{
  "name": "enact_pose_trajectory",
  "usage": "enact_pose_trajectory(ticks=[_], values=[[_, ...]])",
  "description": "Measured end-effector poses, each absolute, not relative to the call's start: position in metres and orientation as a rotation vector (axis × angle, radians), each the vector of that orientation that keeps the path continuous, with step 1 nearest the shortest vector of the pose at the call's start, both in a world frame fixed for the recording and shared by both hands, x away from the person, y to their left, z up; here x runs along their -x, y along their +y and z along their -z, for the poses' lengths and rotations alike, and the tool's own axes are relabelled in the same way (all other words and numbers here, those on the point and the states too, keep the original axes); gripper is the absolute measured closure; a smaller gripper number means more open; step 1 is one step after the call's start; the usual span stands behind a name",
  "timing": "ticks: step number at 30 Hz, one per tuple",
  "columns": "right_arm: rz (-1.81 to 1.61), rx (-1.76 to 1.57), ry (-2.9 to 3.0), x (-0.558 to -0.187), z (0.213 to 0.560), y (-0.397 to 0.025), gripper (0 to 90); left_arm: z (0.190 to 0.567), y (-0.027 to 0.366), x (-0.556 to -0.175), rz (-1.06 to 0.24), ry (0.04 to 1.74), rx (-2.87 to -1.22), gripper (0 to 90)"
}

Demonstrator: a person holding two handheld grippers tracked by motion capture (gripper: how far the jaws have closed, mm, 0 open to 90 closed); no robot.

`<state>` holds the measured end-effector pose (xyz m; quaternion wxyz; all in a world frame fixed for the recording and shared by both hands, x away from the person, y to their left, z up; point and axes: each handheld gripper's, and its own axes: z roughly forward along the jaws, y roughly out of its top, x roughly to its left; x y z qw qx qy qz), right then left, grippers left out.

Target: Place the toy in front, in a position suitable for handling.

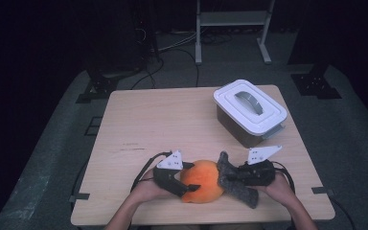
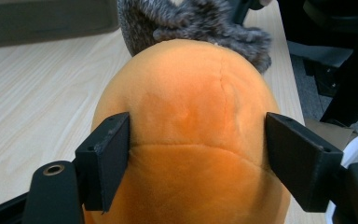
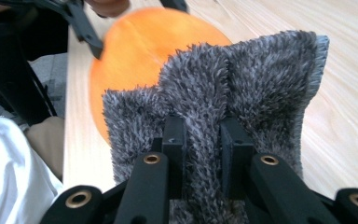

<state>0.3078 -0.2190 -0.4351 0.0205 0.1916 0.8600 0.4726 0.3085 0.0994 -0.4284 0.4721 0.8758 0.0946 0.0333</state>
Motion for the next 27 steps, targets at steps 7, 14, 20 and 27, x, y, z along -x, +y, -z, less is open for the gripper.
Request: enact_pose_trajectory(ticks=[7,14,20,27], values=[[-1.616,-0.520,2.560,-0.304,0.416,-0.205,74.3,0.426,0.088,-0.303,-0.123,0.172,-2.141,25.9],[-1.539,-0.548,2.614,-0.307,0.425,-0.212,74.2,0.423,0.095,-0.310,-0.074,0.260,-2.130,9.5],[-1.498,-0.560,2.597,-0.306,0.420,-0.220,74.3,0.423,0.095,-0.308,-0.107,0.239,-2.130,26.6],[-1.539,-0.468,2.539,-0.300,0.403,-0.200,74.3,0.416,0.082,-0.298,-0.170,0.183,-2.128,30.2]])
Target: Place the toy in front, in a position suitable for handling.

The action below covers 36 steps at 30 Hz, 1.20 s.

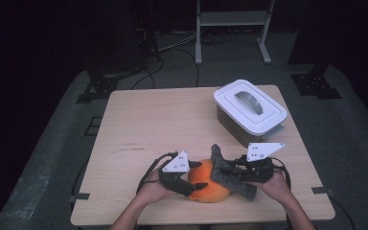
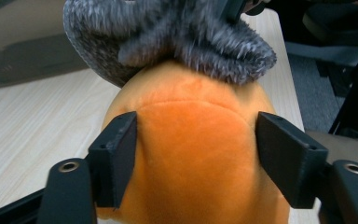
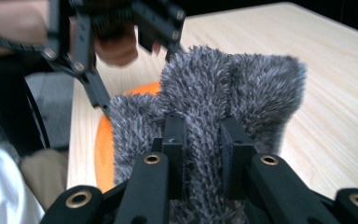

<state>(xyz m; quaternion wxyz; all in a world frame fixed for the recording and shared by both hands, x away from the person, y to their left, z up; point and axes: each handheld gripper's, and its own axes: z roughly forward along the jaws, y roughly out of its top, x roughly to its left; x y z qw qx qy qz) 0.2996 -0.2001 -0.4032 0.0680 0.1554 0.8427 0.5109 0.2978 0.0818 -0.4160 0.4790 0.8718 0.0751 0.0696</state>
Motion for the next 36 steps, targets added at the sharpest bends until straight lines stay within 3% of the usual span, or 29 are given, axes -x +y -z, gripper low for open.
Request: enact_pose_trajectory(ticks=[6,11,16,22,24,27,30,36], values=[[-1.519,-0.493,2.579,-0.302,0.415,-0.210,74.1,0.420,0.087,-0.305,-0.109,0.260,-2.114,15.3],[-1.532,-0.487,2.555,-0.299,0.408,-0.211,74.3,0.418,0.083,-0.301,-0.151,0.243,-2.104,27.2],[-1.546,-0.400,2.542,-0.293,0.398,-0.194,74.2,0.415,0.078,-0.298,-0.171,0.225,-2.104,26.7],[-1.522,-0.465,2.538,-0.300,0.408,-0.209,74.3,0.416,0.087,-0.305,-0.079,0.261,-2.088,9.1],[-1.511,-0.494,2.521,-0.302,0.407,-0.215,74.3,0.421,0.086,-0.306,-0.072,0.263,-2.102,10.2],[-1.491,-0.484,2.511,-0.300,0.402,-0.216,74.3,0.419,0.084,-0.303,-0.115,0.232,-2.109,22.8],[-1.523,-0.443,2.480,-0.294,0.391,-0.211,74.3,0.415,0.081,-0.300,-0.140,0.237,-2.077,29.1],[-1.497,-0.389,2.507,-0.291,0.391,-0.203,74.3,0.416,0.080,-0.299,-0.151,0.239,-2.085,30.1]])
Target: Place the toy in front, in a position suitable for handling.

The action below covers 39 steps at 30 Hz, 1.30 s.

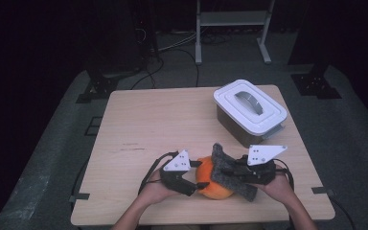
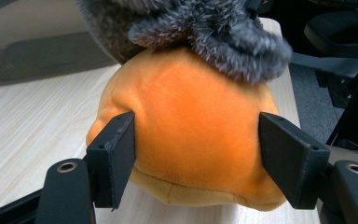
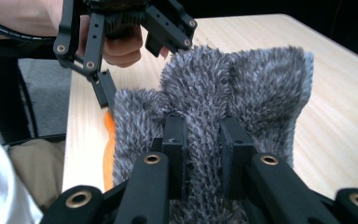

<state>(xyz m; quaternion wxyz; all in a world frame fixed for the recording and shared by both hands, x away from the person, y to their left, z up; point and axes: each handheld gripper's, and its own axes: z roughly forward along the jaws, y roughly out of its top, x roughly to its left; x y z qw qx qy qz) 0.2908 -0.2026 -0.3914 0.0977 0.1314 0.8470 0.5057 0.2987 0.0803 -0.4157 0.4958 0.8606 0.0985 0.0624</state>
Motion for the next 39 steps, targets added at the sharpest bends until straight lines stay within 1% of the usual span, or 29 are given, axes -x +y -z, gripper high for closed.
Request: enact_pose_trajectory(ticks=[3,5,9,12,20,25,28,33,37,39], values=[[-1.446,-0.420,2.530,-0.294,0.393,-0.210,74.3,0.415,0.080,-0.300,-0.146,0.246,-2.079,29.4],[-1.485,-0.437,2.517,-0.292,0.389,-0.213,74.3,0.415,0.079,-0.300,-0.148,0.239,-2.067,29.2],[-1.529,-0.360,2.490,-0.285,0.375,-0.199,74.3,0.412,0.071,-0.298,-0.157,0.231,-2.042,28.7],[-1.461,-0.311,2.518,-0.282,0.377,-0.188,74.1,0.411,0.070,-0.297,-0.171,0.229,-2.053,28.3],[-1.407,-0.363,2.551,-0.284,0.381,-0.204,74.2,0.411,0.070,-0.299,-0.152,0.230,-2.040,25.7],[-1.455,-0.306,2.514,-0.279,0.370,-0.193,74.2,0.408,0.061,-0.294,-0.164,0.207,-2.026,24.5],[-1.414,-0.269,2.543,-0.277,0.373,-0.188,74.2,0.409,0.061,-0.294,-0.174,0.201,-2.038,24.5],[-1.425,-0.291,2.594,-0.281,0.377,-0.201,74.5,0.411,0.063,-0.295,-0.165,0.206,-2.034,24.4],[-1.441,-0.409,2.505,-0.287,0.376,-0.212,74.4,0.411,0.062,-0.295,-0.159,0.181,-2.037,24.4],[-1.438,-0.428,2.518,-0.290,0.381,-0.213,74.4,0.410,0.063,-0.295,-0.148,0.185,-2.040,22.5]])
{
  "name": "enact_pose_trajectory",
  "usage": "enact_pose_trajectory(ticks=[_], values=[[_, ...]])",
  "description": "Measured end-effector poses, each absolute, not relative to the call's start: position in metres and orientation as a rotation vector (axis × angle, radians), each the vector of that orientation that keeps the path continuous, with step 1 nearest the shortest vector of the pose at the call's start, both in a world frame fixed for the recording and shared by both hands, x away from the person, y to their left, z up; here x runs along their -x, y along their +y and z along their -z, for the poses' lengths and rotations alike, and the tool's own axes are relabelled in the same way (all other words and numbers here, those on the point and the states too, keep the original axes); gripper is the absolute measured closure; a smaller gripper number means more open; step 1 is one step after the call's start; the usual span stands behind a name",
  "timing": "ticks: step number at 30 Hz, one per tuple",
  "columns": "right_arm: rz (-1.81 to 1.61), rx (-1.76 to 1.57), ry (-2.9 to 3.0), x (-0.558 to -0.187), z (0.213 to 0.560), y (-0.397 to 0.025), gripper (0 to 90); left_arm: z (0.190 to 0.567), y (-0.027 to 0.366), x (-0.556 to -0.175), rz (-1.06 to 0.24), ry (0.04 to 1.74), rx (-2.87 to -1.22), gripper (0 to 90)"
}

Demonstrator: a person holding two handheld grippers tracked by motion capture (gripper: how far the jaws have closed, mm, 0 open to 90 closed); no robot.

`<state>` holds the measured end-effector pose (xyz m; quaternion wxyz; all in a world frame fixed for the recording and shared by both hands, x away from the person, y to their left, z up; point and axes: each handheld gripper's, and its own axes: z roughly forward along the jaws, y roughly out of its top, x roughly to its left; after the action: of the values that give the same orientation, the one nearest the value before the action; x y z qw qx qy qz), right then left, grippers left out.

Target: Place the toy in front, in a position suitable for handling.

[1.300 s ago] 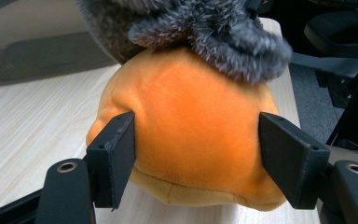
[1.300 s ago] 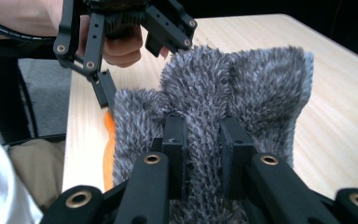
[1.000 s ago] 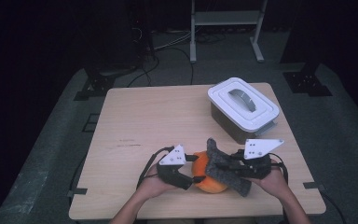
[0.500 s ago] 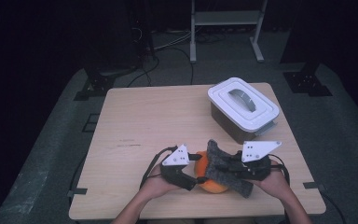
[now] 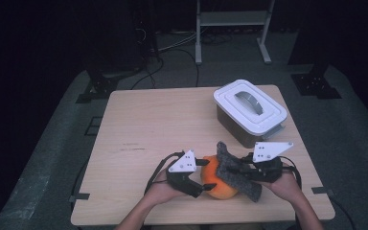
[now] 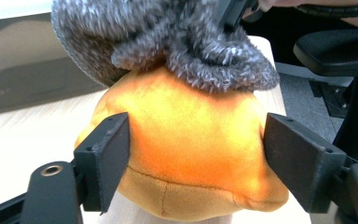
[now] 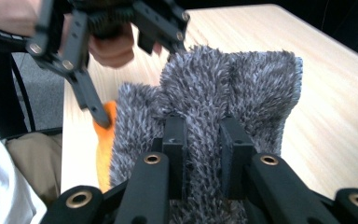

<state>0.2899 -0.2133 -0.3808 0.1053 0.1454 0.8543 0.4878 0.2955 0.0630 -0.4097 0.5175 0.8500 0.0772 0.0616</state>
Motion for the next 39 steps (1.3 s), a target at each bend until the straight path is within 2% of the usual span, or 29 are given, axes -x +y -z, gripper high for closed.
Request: enact_pose_trajectory(ticks=[4,9,20,26,33,39], values=[[-1.464,-0.414,2.545,-0.289,0.384,-0.210,74.4,0.407,0.067,-0.300,-0.105,0.222,-2.023,19.2],[-1.483,-0.336,2.613,-0.286,0.389,-0.200,74.0,0.413,0.065,-0.298,-0.120,0.212,-2.061,22.6],[-1.476,-0.448,2.579,-0.296,0.393,-0.225,73.6,0.414,0.066,-0.300,-0.119,0.200,-2.060,22.5],[-1.500,-0.407,2.637,-0.296,0.399,-0.219,73.9,0.411,0.071,-0.303,-0.108,0.237,-2.059,15.2],[-1.523,-0.391,2.608,-0.293,0.391,-0.219,74.0,0.414,0.067,-0.297,-0.114,0.161,-2.080,22.2],[-1.492,-0.442,2.574,-0.297,0.396,-0.215,73.3,0.410,0.069,-0.299,-0.123,0.181,-2.079,18.4]])
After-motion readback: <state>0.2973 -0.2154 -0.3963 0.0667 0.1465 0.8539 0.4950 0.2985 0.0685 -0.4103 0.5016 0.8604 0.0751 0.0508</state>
